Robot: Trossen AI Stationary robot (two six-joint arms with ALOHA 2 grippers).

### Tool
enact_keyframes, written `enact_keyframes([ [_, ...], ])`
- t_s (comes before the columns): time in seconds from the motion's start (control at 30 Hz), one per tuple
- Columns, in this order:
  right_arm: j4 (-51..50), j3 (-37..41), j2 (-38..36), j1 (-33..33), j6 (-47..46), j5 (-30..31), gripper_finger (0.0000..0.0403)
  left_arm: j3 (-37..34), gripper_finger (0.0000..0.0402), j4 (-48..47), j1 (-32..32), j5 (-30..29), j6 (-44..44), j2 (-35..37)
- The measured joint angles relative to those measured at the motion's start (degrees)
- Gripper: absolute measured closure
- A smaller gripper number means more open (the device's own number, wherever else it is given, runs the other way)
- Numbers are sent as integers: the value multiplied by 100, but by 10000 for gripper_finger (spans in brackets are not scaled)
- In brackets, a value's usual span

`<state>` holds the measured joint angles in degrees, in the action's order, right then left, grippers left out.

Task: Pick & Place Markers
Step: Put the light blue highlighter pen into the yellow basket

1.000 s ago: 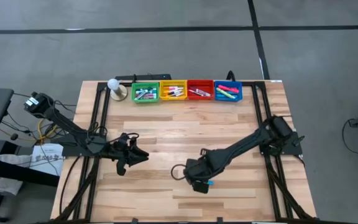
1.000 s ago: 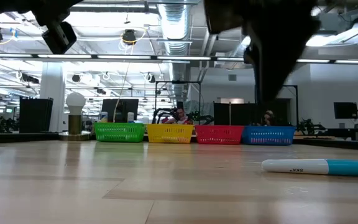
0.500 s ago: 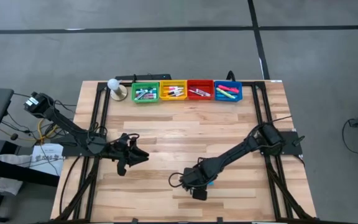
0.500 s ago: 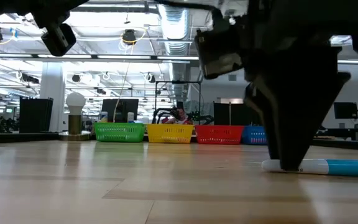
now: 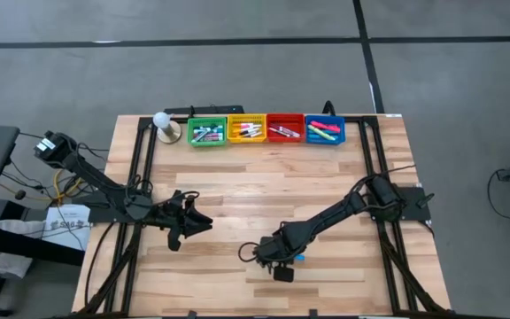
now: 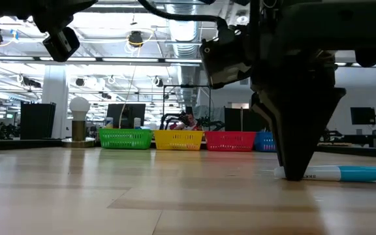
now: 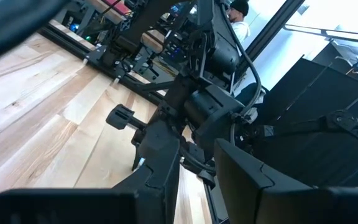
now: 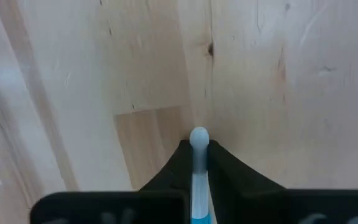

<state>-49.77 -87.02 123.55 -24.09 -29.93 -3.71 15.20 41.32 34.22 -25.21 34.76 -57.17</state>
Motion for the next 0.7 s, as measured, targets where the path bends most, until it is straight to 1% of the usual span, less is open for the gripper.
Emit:
enact_keyframes([
  [0.07, -30, 3, -60, 55, 0, -47, 386, 0, 302, 5, -1, 0, 0, 0],
  [0.2, -52, 33, -168, 211, 63, -141, 373, 0, 302, 2, 0, 0, 0, 0],
  [0.3, 24, 51, -270, 383, 348, 88, 386, 0, 302, 4, 0, -1, 0, 0],
  [0.4, 50, -90, -315, 604, 775, 279, 392, 0, 302, 4, 0, -76, 1, 0],
  [0.57, 218, -435, -313, 1148, 1556, 387, 379, 0, 302, 6, 0, -305, 0, 0],
  [0.7, 213, -894, -315, 1662, 2403, 342, 392, 0, 302, 7, 0, -450, 2, 0],
])
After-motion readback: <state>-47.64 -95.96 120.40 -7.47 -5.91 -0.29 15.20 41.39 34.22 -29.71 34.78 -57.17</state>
